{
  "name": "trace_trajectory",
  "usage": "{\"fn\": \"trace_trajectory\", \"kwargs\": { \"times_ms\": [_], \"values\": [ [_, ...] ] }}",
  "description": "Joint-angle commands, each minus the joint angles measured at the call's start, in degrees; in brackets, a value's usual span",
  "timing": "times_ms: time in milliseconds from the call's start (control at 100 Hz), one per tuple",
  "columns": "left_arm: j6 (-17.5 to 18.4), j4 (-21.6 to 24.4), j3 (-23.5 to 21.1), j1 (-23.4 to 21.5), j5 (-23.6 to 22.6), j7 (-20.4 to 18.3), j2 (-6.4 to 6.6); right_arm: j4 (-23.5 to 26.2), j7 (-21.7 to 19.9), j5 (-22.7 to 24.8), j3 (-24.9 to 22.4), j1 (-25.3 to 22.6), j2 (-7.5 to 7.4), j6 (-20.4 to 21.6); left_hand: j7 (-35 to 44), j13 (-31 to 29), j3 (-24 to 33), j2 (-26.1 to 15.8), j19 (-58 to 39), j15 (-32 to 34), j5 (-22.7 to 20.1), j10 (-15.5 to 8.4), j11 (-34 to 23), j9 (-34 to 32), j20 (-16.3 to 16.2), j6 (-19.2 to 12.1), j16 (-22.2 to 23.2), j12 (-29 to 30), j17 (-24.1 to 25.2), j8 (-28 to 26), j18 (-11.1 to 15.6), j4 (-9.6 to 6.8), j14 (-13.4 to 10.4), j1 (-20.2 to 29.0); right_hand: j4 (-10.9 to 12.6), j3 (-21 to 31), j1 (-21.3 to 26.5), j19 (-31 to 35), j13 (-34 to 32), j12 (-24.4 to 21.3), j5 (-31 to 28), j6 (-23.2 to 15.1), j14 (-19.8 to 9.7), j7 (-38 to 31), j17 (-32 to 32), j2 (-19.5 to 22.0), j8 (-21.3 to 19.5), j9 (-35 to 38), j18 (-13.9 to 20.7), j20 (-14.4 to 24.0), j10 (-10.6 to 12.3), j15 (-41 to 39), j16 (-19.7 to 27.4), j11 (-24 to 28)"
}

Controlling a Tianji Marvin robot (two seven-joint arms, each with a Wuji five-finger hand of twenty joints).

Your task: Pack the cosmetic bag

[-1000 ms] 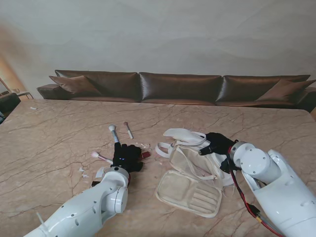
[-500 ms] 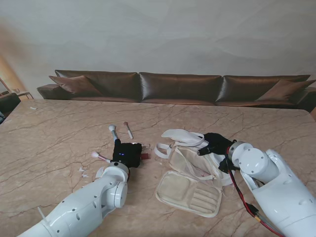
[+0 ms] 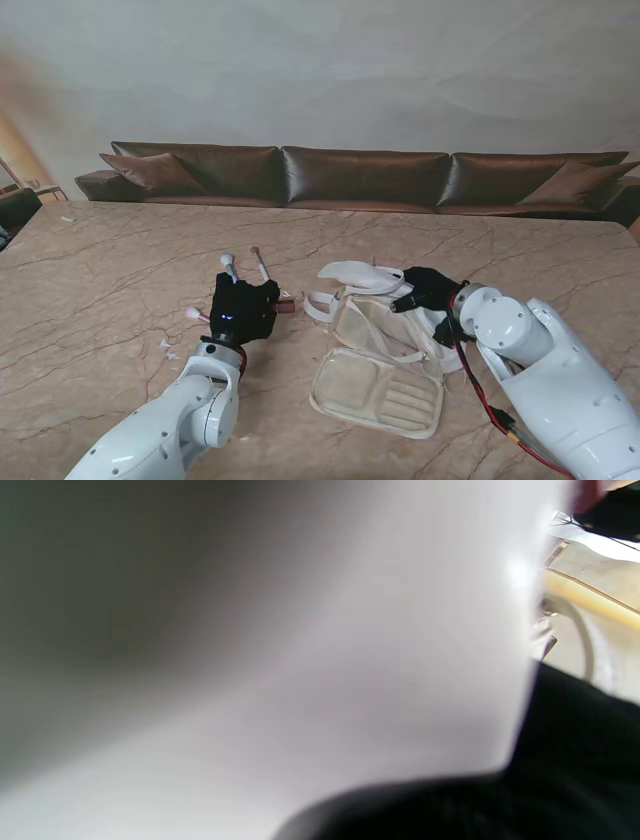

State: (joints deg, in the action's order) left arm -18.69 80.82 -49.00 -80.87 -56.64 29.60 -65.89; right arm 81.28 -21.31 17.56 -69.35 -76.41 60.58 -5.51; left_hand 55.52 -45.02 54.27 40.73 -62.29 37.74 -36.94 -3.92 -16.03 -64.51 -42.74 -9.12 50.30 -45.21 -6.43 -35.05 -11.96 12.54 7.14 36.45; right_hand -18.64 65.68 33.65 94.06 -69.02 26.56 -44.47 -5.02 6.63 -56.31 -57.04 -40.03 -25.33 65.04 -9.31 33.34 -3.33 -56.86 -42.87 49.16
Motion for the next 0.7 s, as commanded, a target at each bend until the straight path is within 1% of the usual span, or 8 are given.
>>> {"fn": "trace_trajectory", "kwargs": {
  "times_ms": [0, 70, 150, 230, 300, 380, 470, 690],
  "values": [
    [1.64, 1.82, 0.38, -0.80, -0.59, 1.29, -0.40, 0.53, 0.23, -0.50, 0.48, 0.37, 0.74, 0.13, 5.92, -1.13, 2.51, -3.46, -1.30, 0.13, -3.15, -2.29, -1.40, -2.86, 0.47, -10.51, 0.73, -1.35, 0.35, -2.56, 0.51, -0.66, -1.41, 4.94, 1.32, 5.36, 3.61, 4.49, -5.81, 0.82, -3.88, -12.11, -0.66, -5.12, -2.29, 3.14, -2.49, 1.42, 2.63, 0.90, 1.66, -5.49, -1.48, 2.79],
    [3.88, 2.76, 0.49, -1.15, -1.06, 3.08, -0.43, 0.46, 0.56, -0.83, 0.89, 0.56, 0.87, 0.09, 5.56, -1.18, 1.94, -3.78, -1.08, -0.42, -3.19, -2.92, -0.97, -2.94, 0.67, -11.31, 0.58, -1.14, 0.10, -2.30, 0.91, -0.57, -2.08, 4.68, 1.34, 5.37, 3.66, 4.49, -5.80, 0.80, -3.86, -11.99, -0.52, -5.12, -2.29, 3.15, -2.47, 1.45, 2.63, 0.90, 1.55, -5.51, -1.49, 2.80],
    [5.20, 3.33, 1.36, -1.07, -1.39, 4.79, -0.61, 0.35, 0.90, -1.18, 1.38, 0.81, 1.01, 0.09, 5.23, -1.17, 1.23, -4.30, -0.86, -0.84, -3.40, -3.31, -0.31, -3.03, 0.87, -12.15, 0.54, -0.60, -0.19, -1.80, 1.35, -0.28, -2.55, 4.61, 1.33, 5.33, 3.66, 4.49, -5.81, 0.77, -3.93, -11.92, -0.54, -5.13, -2.30, 3.17, -2.45, 1.48, 2.59, 0.90, 1.58, -5.53, -1.50, 2.79],
    [5.72, 3.75, 2.71, -0.85, -1.63, 6.04, -0.84, 0.18, 1.24, -1.63, 1.90, 1.13, 1.17, 0.00, 4.83, -0.97, 0.42, -4.73, -0.80, -1.34, -3.76, -3.93, 0.54, -3.52, 1.00, -13.24, 0.52, 0.34, -0.36, -1.01, 1.65, -0.01, -2.95, 4.46, 1.34, 5.33, 3.68, 4.51, -5.86, 0.75, -3.97, -11.92, -0.55, -5.15, -2.36, 3.14, -2.44, 1.50, 2.60, 0.90, 1.52, -5.57, -1.52, 2.79],
    [6.40, 3.72, 4.06, -0.55, -1.20, 7.50, -1.30, -0.01, 1.56, -2.00, 2.38, 1.44, 1.31, -0.08, 4.60, -1.17, 0.12, -4.74, -0.86, -1.37, -4.25, -4.35, 1.07, -3.90, 1.03, -14.23, 0.65, 1.02, -0.56, -0.37, 2.22, 0.20, -3.23, 4.07, 1.35, 5.32, 3.67, 4.52, -5.86, 0.74, -3.76, -11.92, -0.61, -5.01, -2.38, 3.11, -2.35, 1.49, 2.58, 0.90, 1.56, -5.58, -1.52, 2.80],
    [6.75, 3.65, 5.55, 0.03, -1.14, 8.44, -1.62, -0.29, 2.13, -2.16, 2.98, 1.79, 1.50, -0.08, 4.20, -2.04, -0.20, -4.68, -1.37, -1.15, -5.46, -4.96, 2.21, -5.33, 0.85, -15.45, 0.95, 2.99, -1.34, 1.54, 2.46, 0.50, -3.75, 3.52, 1.38, 5.33, 3.64, 4.54, -5.89, 0.73, -3.86, -12.04, -0.63, -5.09, -2.47, 3.15, -2.38, 1.49, 2.62, 0.91, 1.57, -5.62, -1.54, 2.80],
    [7.29, 3.32, 7.17, 0.65, -0.75, 9.53, -2.07, -0.81, 2.09, -2.47, 3.75, 2.38, 1.57, 0.07, 4.18, -2.02, 0.08, -4.33, -1.39, -1.06, -6.19, -5.22, 2.67, -5.74, 0.83, -15.54, 1.17, 3.70, -1.20, 2.62, 2.57, 0.62, -3.66, 3.34, 1.39, 5.37, 3.62, 4.55, -5.91, 0.70, -3.88, -11.87, -0.62, -5.09, -2.55, 3.10, -2.34, 1.53, 2.66, 0.90, 1.55, -5.74, -1.59, 2.80],
    [7.66, 3.13, 10.83, 1.94, -2.60, 12.06, -2.29, -1.98, 2.22, -3.47, 5.21, 3.43, 1.82, 0.62, 4.14, -1.58, 0.28, -4.17, -1.64, -0.54, -6.68, -6.16, 3.30, -6.22, 0.59, -16.61, 1.92, 4.54, -0.77, 4.01, 2.80, 0.77, -3.68, 2.67, 1.40, 5.46, 3.57, 4.58, -5.90, 0.59, -4.07, -11.76, -0.65, -5.13, -2.74, 3.03, -2.17, 1.59, 2.73, 0.87, 1.49, -5.97, -1.68, 2.78]
  ]
}}
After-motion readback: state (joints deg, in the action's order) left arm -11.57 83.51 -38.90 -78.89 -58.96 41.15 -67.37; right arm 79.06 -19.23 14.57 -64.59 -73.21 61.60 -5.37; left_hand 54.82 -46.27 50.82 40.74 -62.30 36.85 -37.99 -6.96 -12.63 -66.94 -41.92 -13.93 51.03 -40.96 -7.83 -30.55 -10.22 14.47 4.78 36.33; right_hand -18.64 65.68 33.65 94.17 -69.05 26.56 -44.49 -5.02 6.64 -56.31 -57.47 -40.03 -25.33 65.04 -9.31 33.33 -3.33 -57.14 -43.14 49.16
